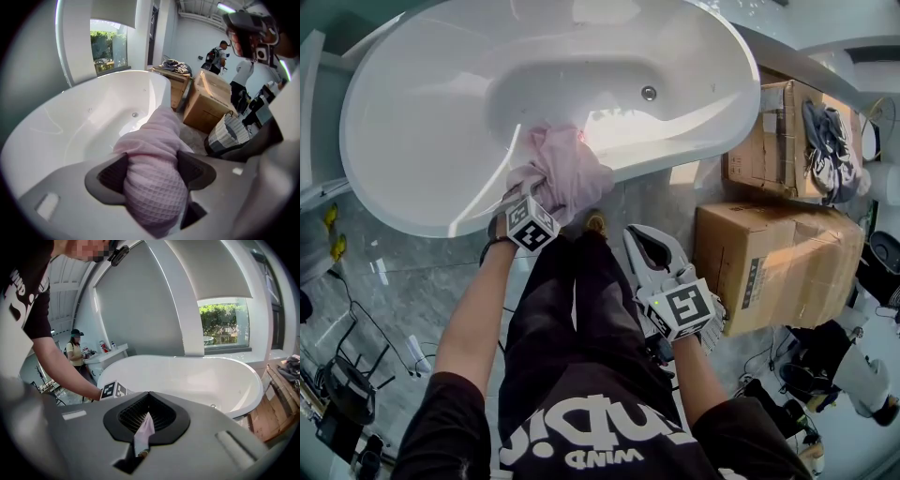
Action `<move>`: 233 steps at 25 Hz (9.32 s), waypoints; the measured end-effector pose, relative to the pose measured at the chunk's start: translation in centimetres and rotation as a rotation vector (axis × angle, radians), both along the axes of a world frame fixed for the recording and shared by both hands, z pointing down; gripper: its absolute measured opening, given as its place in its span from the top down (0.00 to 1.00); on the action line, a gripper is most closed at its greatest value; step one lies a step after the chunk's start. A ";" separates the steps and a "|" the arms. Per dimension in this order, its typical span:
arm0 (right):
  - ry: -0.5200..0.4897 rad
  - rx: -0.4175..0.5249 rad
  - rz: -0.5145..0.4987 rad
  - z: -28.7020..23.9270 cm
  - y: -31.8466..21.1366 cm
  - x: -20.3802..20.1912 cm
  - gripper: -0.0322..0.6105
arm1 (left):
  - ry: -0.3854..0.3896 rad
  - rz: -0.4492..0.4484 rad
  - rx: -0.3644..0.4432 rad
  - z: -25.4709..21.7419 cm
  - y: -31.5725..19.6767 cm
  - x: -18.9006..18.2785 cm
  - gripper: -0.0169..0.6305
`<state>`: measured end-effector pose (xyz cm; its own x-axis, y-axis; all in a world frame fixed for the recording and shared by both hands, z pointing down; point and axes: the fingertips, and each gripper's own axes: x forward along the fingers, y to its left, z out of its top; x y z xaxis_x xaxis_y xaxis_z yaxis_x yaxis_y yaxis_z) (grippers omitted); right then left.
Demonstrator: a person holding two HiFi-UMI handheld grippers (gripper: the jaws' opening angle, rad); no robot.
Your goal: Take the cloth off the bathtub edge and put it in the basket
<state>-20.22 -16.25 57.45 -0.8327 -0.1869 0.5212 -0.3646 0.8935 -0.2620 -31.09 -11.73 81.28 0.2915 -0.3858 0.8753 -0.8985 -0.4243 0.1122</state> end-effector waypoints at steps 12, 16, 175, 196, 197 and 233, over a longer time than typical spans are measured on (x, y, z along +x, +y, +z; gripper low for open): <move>0.003 -0.017 0.003 0.5 0.7 -0.3 0.94 | 0.028 0.005 -0.028 -0.7 -0.1 0.1 0.58; 0.003 -0.019 0.005 0.5 0.6 -0.3 0.94 | 0.049 -0.095 -0.007 -1.9 -0.6 -0.6 0.80; 0.207 0.480 2.182 -22.5 34.8 62.9 0.94 | 0.932 1.607 0.107 -53.3 14.8 71.4 0.86; 0.167 0.377 2.259 -17.7 37.6 63.6 0.94 | 0.785 1.681 0.017 -44.8 16.6 72.9 0.86; 0.162 0.361 2.261 -17.3 37.6 63.4 0.94 | 0.773 1.682 0.009 -44.0 16.8 72.9 0.86; -0.035 -0.036 2.257 6.0 39.0 60.0 0.94 | 0.513 1.550 -0.167 -9.9 19.8 74.2 0.86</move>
<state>39.75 22.78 63.43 0.6522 -0.5322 0.5398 -0.4492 -0.8449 -0.2903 43.12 8.10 71.40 0.5422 0.6172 0.5702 0.4909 -0.7834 0.3812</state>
